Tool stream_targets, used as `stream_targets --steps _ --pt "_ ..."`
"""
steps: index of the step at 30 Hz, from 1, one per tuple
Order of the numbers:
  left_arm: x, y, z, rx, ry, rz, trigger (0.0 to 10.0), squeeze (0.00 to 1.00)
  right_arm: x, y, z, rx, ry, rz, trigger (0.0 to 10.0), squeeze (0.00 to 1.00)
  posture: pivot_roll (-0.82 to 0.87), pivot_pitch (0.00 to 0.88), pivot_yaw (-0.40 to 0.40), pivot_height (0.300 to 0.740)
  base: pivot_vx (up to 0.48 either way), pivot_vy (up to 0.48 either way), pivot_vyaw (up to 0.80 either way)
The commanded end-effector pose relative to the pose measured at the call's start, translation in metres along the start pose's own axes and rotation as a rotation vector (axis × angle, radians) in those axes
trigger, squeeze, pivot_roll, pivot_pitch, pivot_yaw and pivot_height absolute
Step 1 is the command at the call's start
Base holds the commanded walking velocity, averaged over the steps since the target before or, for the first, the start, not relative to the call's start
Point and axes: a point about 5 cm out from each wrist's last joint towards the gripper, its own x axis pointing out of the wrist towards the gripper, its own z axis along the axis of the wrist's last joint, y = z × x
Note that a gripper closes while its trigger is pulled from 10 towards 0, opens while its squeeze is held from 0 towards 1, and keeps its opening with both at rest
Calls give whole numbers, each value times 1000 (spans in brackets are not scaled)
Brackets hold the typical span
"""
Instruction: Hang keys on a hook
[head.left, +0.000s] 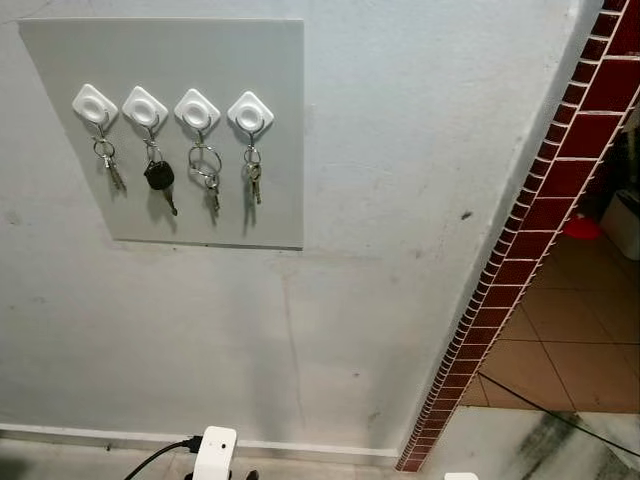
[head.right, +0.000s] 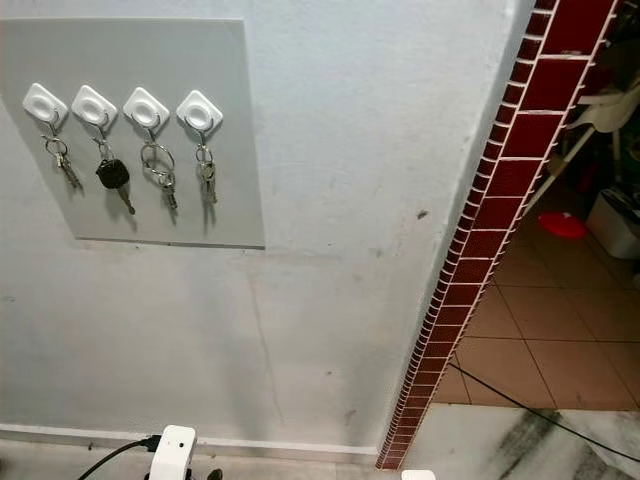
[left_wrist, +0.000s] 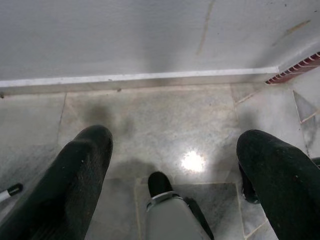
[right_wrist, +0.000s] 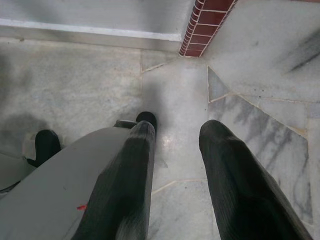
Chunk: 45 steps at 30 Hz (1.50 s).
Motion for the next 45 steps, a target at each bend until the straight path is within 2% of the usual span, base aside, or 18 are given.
stream_targets --steps 1,9,10,17,21,27,31,36,45 --pt "1 1 10 -2 -47 6 10000 0 1 -2 5 -18 -20 -5 10000 0 -23 0 1 740 0 0 0" --pt "0 1 19 33 -151 -5 10000 0 0 -2 20 2 -148 47 10000 0 -24 0 -6 740 0 0 0" --pt "0 0 21 7 -174 -17 10000 0 -1 -3 20 4 -161 50 10000 0 -24 0 -6 740 0 0 0" --pt "-2 -4 16 5 -191 -46 10000 0 -3 -7 12 12 -157 56 10000 0 -25 0 -9 740 0 0 0" --pt "-6 3 -1 -40 -141 -26 10000 0 -6 -10 3 59 -143 35 10000 0 -23 0 -10 740 0 0 0" --pt "-14 22 -26 -141 -67 75 10000 0 -10 -25 -14 212 -86 -61 10000 0 -23 0 -10 740 0 0 0" --pt "-17 29 -34 -206 -44 121 10000 0 -13 -29 -23 252 -56 -92 10000 0 -22 0 -13 740 0 0 0" --pt "-18 28 -36 -206 -36 116 10000 0 -13 -29 -24 254 -49 -92 10000 0 -18 0 -19 740 0 0 0" --pt "-16 19 -37 -137 -8 68 10000 0 -11 -27 -21 220 -42 -61 10000 0 -28 0 -13 740 0 0 0"
